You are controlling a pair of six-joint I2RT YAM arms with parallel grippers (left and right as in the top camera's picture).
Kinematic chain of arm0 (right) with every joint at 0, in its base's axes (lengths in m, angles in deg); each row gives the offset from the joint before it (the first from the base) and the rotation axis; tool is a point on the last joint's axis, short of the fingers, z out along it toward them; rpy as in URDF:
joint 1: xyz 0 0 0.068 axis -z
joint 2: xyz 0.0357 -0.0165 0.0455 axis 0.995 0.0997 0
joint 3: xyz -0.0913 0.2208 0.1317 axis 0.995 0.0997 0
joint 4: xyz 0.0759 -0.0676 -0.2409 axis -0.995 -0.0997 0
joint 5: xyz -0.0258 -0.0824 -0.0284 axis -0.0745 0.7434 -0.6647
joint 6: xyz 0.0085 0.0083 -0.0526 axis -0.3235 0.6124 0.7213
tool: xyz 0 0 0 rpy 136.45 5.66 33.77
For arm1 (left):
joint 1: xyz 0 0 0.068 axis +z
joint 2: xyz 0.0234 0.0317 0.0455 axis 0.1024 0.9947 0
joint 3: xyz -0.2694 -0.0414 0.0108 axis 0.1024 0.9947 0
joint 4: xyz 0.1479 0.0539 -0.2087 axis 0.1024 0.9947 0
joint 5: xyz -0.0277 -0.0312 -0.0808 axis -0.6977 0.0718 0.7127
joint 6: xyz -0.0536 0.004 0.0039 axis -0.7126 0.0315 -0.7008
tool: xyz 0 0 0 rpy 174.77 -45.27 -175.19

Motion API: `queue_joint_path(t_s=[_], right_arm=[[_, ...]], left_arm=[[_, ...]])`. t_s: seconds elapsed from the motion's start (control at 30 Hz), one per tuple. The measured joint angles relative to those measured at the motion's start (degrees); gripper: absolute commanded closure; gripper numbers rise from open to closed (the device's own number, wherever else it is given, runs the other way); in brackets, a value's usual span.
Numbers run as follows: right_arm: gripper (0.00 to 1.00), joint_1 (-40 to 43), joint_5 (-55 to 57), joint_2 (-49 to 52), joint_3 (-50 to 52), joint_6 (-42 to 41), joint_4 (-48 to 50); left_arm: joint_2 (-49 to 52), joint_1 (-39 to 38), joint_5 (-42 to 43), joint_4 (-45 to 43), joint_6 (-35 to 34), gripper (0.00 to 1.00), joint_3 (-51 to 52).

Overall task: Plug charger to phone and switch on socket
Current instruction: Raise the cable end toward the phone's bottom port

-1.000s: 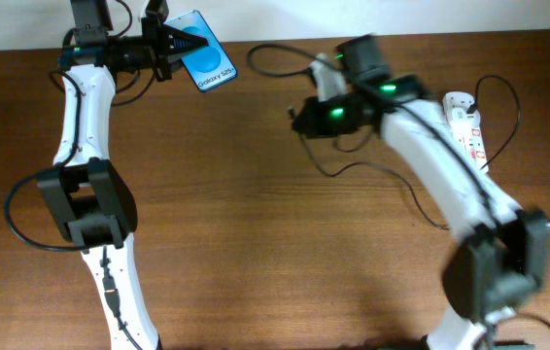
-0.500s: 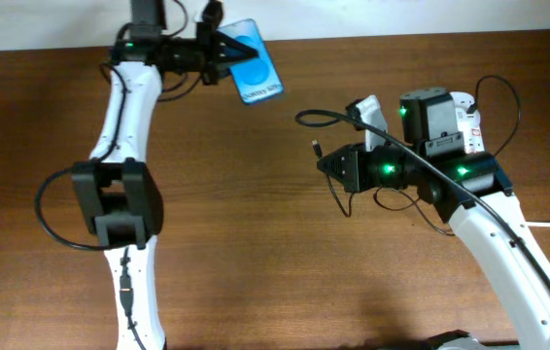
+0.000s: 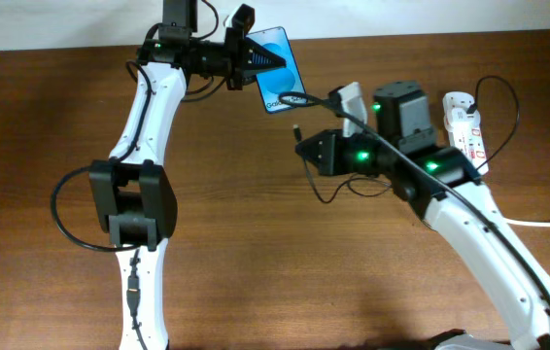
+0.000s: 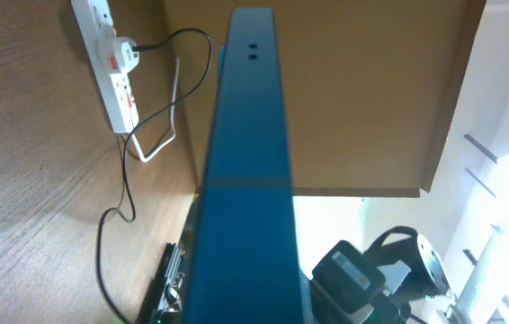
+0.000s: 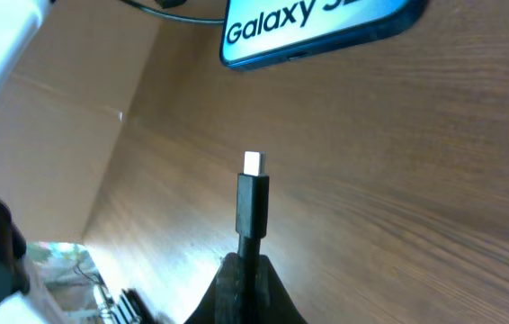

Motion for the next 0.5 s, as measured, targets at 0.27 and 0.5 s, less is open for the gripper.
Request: queue_joint_path(t_s=[0.27,0.5], right_arm=[[0.96,-1.2,3.5,1.3,0.1,-7.5,5.9],[0.96,-1.2,2.6,4.9,0.2,-10.0,7.2]], left_arm=[[0.0,0.0,-0.4,0.0,0.0,1.00,0.0],[0.0,0.0,-0.4,0.0,0.0,1.00,0.0]])
